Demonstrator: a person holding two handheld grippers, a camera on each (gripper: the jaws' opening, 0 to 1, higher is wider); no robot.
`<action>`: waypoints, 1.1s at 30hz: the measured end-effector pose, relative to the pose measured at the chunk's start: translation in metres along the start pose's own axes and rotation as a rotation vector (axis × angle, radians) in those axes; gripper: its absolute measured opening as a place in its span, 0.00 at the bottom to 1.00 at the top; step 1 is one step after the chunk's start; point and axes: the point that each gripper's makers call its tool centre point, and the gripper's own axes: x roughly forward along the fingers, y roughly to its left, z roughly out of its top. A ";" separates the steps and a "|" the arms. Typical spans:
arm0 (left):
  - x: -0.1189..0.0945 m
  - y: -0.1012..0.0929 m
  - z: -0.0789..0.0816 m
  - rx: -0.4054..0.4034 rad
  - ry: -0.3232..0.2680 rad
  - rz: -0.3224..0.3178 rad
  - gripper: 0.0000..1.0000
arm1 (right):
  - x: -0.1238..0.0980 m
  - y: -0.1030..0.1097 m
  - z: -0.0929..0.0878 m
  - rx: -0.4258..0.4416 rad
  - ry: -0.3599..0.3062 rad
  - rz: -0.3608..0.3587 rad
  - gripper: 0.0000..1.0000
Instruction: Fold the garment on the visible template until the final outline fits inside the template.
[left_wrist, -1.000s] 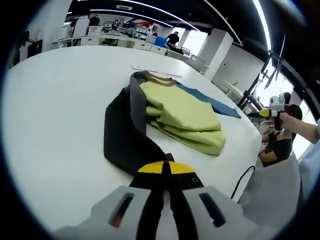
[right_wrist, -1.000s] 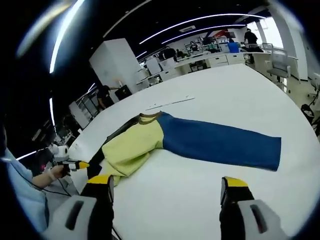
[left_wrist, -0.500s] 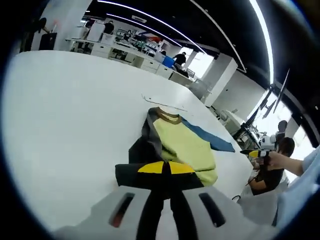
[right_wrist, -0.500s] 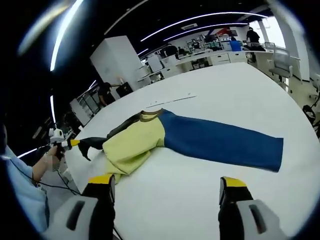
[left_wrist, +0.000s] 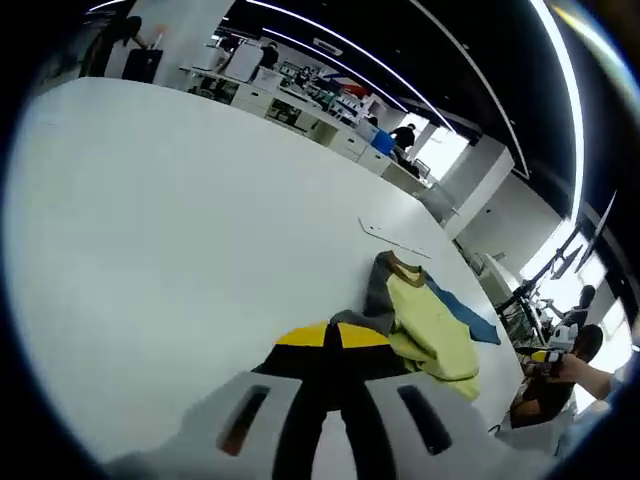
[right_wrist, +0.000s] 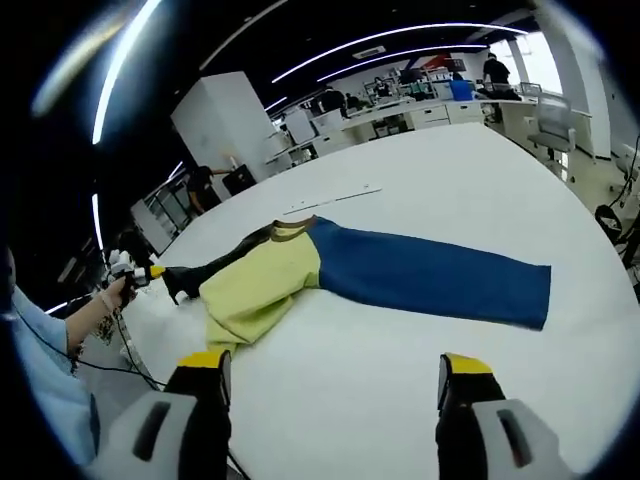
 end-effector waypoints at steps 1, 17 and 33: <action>0.003 0.009 0.005 -0.002 -0.003 0.014 0.00 | -0.001 0.001 0.000 0.001 -0.004 -0.004 0.85; 0.050 0.105 0.019 -0.043 0.123 0.146 0.00 | -0.001 0.016 -0.013 0.025 0.004 -0.042 0.85; 0.058 0.135 -0.008 0.000 0.260 0.237 0.00 | -0.001 0.017 -0.008 0.040 -0.027 -0.063 0.85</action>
